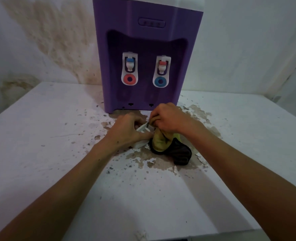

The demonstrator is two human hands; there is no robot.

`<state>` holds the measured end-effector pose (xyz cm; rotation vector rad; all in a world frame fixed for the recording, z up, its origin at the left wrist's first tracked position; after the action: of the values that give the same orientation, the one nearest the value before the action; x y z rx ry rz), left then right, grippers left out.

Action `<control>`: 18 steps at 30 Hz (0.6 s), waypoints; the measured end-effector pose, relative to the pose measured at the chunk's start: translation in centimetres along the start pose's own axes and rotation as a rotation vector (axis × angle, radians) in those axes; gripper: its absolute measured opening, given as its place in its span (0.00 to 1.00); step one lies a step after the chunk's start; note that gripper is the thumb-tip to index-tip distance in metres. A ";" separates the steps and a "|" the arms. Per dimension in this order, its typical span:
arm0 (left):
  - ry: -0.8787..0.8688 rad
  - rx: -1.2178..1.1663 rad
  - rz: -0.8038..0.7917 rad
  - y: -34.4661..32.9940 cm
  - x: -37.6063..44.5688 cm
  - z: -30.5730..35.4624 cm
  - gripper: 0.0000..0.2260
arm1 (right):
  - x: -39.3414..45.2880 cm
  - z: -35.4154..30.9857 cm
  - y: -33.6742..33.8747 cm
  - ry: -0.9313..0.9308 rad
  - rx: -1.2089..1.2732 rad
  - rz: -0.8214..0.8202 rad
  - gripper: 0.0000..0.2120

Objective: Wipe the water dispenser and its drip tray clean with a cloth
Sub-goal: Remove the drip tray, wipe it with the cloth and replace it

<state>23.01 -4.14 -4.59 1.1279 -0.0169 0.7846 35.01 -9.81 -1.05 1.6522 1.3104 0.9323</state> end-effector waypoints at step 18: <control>0.004 -0.016 -0.038 0.3 -0.5 0.3 0.25 | -0.8 0.6 0.1 -0.109 -0.089 -0.109 0.14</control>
<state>22.58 -4.57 -4.39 1.1087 0.0016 0.7518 35.47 -10.73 -1.24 1.5259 1.2541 0.8127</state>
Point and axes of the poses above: each hand's wrist, its own x-axis towards the middle knuckle, its own y-axis out of the back of the hand, z = x × y, the point moved 7 cm from there along x, towards the middle knuckle, and after that the axes turned 13 degrees about x, right-handed, at the moved point
